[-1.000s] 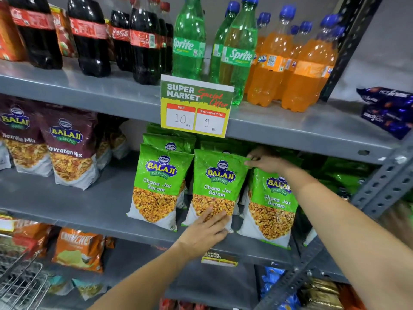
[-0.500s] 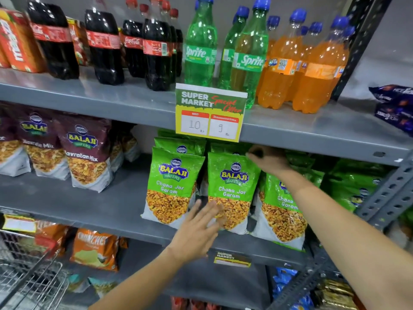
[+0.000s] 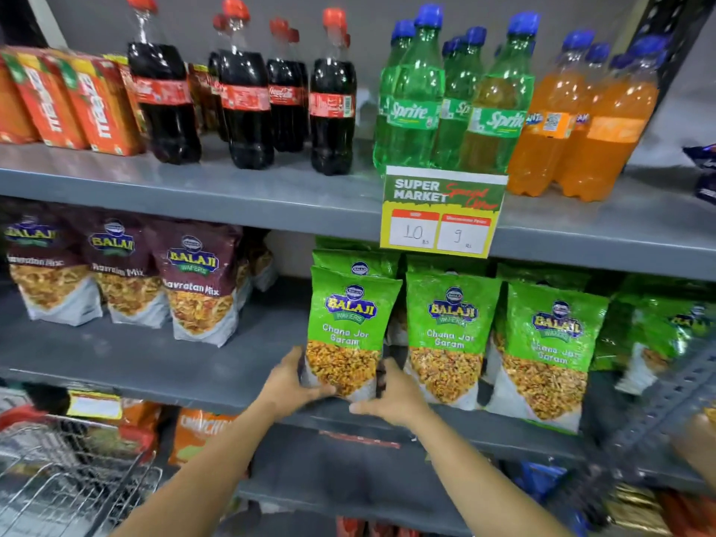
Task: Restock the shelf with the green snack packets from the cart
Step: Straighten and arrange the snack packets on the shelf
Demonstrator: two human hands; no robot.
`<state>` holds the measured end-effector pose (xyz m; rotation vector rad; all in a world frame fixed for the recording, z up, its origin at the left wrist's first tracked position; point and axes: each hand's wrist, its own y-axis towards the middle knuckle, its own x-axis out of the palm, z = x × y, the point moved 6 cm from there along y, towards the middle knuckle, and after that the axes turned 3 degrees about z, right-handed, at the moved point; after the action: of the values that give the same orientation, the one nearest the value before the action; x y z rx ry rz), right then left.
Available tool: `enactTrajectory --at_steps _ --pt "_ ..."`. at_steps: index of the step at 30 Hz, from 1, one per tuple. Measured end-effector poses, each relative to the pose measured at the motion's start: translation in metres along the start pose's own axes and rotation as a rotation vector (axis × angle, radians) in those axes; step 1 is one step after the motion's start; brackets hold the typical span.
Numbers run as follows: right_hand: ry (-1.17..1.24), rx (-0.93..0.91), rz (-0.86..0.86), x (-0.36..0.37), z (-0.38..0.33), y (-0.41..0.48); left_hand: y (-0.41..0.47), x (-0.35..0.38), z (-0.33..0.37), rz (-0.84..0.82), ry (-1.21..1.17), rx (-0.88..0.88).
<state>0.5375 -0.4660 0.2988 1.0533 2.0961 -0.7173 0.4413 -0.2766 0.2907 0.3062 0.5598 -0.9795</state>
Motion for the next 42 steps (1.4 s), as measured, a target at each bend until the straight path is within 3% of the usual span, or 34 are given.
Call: enactTrajectory --at_steps 6,10,13,18,20,22,29,37,40,42 --pt "0.059 -0.022 0.280 0.000 0.014 -0.002 -0.001 0.018 0.007 0.128 -0.013 0.030" --pt "0.059 -0.038 0.349 -0.004 0.015 -0.007 0.005 0.009 0.033 0.114 -0.084 0.111" --pt "0.094 -0.061 0.336 0.003 0.013 -0.011 0.019 -0.031 0.075 0.278 0.009 0.403" --pt "0.156 -0.073 0.404 0.017 0.005 -0.018 0.041 -0.039 0.172 0.447 0.489 0.774" --pt "0.147 -0.026 0.389 0.019 0.001 -0.016 0.055 -0.021 0.197 0.279 0.600 0.742" --pt "0.136 0.003 0.364 0.020 0.000 -0.015 0.073 -0.007 0.205 0.105 0.705 0.605" --pt "0.067 0.004 0.358 0.019 0.005 -0.012 0.098 0.006 0.203 -0.020 0.524 0.526" --pt "0.089 0.010 0.337 0.021 0.005 -0.008 0.083 -0.013 0.206 0.108 0.606 0.576" --pt "0.187 -0.043 0.427 -0.012 -0.010 -0.015 0.051 -0.052 0.169 0.432 0.313 0.593" --pt "0.179 -0.070 0.560 -0.050 -0.027 -0.014 0.027 -0.064 0.116 0.567 0.055 0.469"
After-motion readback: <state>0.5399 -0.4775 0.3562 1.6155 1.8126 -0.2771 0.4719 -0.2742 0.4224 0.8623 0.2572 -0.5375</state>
